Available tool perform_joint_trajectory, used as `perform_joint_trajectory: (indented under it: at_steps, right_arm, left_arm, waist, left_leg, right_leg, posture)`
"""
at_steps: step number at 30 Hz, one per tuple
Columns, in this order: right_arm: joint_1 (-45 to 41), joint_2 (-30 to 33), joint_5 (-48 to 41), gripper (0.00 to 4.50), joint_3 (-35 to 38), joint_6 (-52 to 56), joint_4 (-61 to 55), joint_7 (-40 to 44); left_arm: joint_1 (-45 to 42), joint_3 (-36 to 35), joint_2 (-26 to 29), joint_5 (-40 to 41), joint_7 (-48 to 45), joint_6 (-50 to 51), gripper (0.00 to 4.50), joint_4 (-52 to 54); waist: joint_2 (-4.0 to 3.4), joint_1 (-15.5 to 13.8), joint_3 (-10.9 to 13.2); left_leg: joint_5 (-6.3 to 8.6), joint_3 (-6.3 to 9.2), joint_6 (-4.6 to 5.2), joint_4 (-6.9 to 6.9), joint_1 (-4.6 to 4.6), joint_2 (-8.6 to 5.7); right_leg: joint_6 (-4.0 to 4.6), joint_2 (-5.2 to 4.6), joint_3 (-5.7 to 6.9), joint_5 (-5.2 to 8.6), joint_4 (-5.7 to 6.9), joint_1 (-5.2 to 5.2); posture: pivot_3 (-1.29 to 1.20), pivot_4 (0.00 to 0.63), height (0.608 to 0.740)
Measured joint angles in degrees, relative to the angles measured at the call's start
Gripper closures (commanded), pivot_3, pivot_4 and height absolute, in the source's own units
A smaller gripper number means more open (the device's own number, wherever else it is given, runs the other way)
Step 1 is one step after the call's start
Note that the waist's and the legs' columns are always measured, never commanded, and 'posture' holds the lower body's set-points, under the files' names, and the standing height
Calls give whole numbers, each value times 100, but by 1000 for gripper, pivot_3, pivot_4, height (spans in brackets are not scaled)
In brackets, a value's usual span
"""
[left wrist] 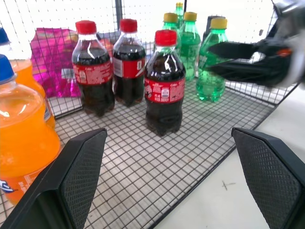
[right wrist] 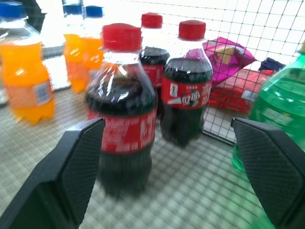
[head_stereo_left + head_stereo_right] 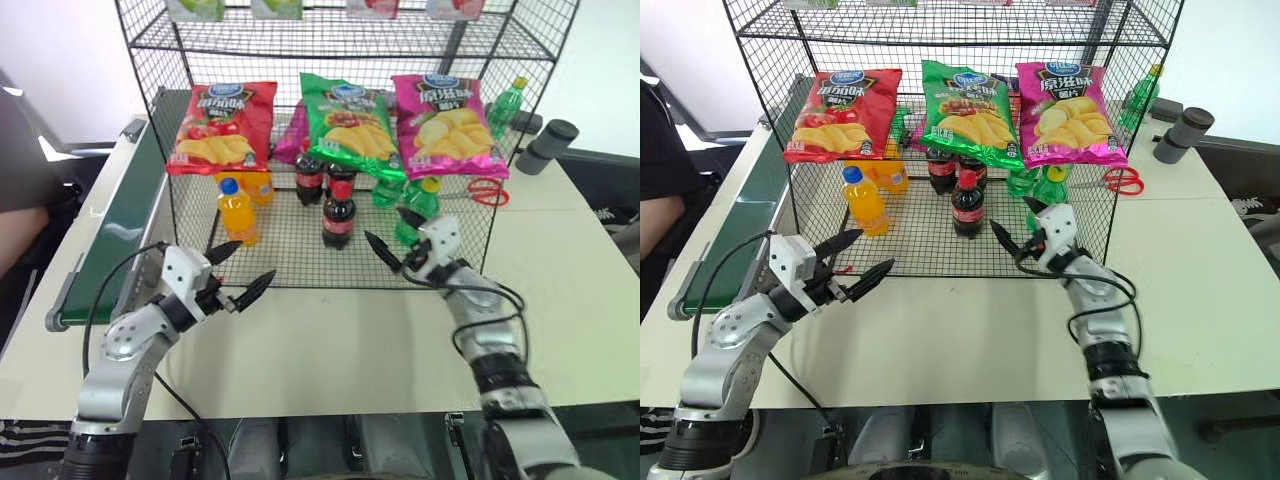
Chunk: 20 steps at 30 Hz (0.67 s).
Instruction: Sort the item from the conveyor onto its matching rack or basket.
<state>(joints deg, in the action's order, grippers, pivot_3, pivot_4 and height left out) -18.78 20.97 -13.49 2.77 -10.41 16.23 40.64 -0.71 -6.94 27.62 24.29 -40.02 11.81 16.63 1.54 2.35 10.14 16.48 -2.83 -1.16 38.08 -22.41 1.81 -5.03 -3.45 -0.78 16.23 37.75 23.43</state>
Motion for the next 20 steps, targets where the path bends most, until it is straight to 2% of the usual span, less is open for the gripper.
perform_joint_trajectory:
  at_steps: [5, 10, 14, 20]
  right_arm:
    - [1042, 962, -750, 94, 475, 920, -1513, 552]
    - [1804, 1567, -1269, 94, 1110, 1472, -2161, 847]
    - [2222, 1650, -1397, 94, 1407, 1644, -2236, 939]
    - [2245, 1651, -1429, 94, 1467, 1748, -2445, 873]
  left_arm:
    - [-58, -169, 315, -9, 10, 131, 0, -209]
    - [-38, -341, 403, -17, -86, 13, 0, -388]
    - [41, -345, 412, -27, -176, -36, 0, -537]
    - [51, -345, 422, 2, -374, -109, 0, -587]
  waist:
    - [-1, -3, 0]
    - [-1, -36, 0]
    - [-1, -44, 0]
    - [-1, -60, 0]
  left_leg:
    - [0, 0, 1, 0, 4, 0]
    - [0, 2, 1, 0, 6, 0]
    - [1, -1, 2, 0, 6, 0]
    - [1, 0, 2, 0, 6, 0]
  right_leg:
    - [0, 1, 0, 0, -5, -6]
    - [1, 2, 2, 1, -11, -12]
    - [1, 2, 0, 1, -15, -14]
    - [1, 5, 1, 1, -17, -14]
  posture:
    - [0, 150, 740]
    - [0, 150, 740]
    - [0, 150, 740]
    - [0, 150, 740]
